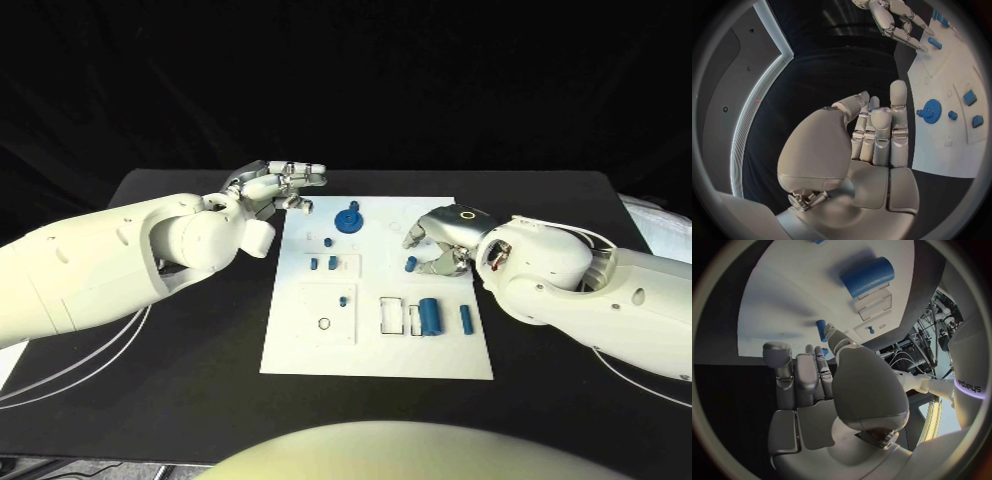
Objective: Assemble the parts on the task board
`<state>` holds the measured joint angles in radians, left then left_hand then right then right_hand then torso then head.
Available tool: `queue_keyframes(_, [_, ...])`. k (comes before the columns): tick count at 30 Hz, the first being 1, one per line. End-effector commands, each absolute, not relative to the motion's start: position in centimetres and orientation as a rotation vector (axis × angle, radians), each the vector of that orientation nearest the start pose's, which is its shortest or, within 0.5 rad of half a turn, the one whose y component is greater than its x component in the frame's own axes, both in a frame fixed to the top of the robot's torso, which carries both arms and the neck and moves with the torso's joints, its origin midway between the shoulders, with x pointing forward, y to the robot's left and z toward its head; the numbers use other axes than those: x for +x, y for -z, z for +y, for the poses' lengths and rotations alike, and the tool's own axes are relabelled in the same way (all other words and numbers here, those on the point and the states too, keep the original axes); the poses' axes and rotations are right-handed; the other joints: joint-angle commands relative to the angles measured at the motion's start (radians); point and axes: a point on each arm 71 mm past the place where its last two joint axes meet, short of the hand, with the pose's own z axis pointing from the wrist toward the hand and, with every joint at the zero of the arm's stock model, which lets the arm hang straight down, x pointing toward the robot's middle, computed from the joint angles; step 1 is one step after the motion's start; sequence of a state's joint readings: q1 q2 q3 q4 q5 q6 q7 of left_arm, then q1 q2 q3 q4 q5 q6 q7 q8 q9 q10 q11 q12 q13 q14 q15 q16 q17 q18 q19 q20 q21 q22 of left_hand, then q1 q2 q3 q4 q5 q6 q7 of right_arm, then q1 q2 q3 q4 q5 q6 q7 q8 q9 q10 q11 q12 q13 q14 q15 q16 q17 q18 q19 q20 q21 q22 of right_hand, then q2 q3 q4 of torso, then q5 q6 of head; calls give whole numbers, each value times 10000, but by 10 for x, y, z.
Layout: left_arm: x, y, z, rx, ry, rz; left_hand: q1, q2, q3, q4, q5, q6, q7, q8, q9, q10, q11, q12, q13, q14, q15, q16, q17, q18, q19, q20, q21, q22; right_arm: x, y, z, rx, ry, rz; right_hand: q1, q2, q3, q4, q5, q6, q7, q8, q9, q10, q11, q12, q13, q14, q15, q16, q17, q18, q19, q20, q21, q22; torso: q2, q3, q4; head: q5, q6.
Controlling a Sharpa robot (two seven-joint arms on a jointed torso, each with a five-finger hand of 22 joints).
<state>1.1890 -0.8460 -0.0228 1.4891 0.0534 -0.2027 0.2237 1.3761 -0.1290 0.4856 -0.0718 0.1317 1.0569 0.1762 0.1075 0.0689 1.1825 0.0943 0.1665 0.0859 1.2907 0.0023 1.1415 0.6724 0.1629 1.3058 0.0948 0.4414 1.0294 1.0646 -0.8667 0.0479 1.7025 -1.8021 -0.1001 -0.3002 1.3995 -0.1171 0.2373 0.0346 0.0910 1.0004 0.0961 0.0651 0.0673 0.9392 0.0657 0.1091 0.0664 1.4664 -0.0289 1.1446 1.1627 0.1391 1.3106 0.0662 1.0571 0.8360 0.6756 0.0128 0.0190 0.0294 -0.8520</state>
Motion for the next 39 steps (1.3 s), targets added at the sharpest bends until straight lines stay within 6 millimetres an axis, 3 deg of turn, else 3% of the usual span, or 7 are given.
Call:
queue_keyframes(1, [493,191,214,-12466,15643,15898,-18,37,-27,-59,66,-57,-23,-8,-15,-73,-1,64,15,-78,21,-64,-11,168,-58,27,-55,-15,433,210,-162,-4844,-4523,18045,88,24,-73,-7,50,100,-11,4,16,159,34,128,12,316,132,-23,-7,-20,19,72,-54,-9,6,-2,2,15,-7])
queue_keyframes(8, [493,191,215,-12476,15623,15899,-18,37,-27,-59,66,-57,-23,-8,-15,-73,-1,64,15,-78,21,-64,-11,168,-58,27,-55,-15,430,210,-157,-4857,-4875,18040,190,290,-7,-4,38,371,88,35,34,718,5,465,2,379,160,88,50,-29,113,132,49,122,9,2,-4,1,-8])
queue_keyframes(11, [493,191,215,-12478,15621,15905,-18,37,-27,-59,66,-57,-23,-8,-15,-73,-1,64,15,-78,21,-64,-11,168,-58,27,-55,-15,430,211,-156,-4827,-4965,18020,259,485,185,20,-136,558,118,62,48,974,10,542,-22,403,172,108,49,-40,165,152,105,186,4,-1,4,-9,-4])
queue_keyframes(21, [493,191,215,-12482,15616,15915,-22,41,-32,-63,66,-61,-20,-3,-13,-81,3,77,17,-89,24,-68,-24,167,-64,30,-61,-18,433,215,-155,-4816,-4918,18097,469,819,902,-34,-342,1295,181,237,145,1989,-27,666,5,417,140,133,33,-73,304,145,295,412,4,3,5,13,-25])
queue_keyframes(30, [493,191,214,-12491,15612,15948,-22,41,-32,-63,66,-61,-20,-3,-13,-81,3,77,17,-89,24,-68,-24,167,-64,30,-61,-18,437,222,-155,-5218,-4345,17962,683,768,1497,-396,-341,1535,218,249,180,2396,-56,510,3,424,104,205,74,-100,371,113,432,564,9,-7,44,14,-53])
queue_keyframes(39, [493,191,215,-12514,15571,15962,-36,47,-39,-60,65,-68,-14,0,-12,-93,8,88,17,-100,28,-73,-39,167,-69,33,-67,-22,436,226,-154,-5294,-4265,18320,556,654,1631,-454,-355,1613,229,239,191,2506,-54,409,6,426,101,237,92,-114,388,117,486,629,-7,-9,-10,54,-76])
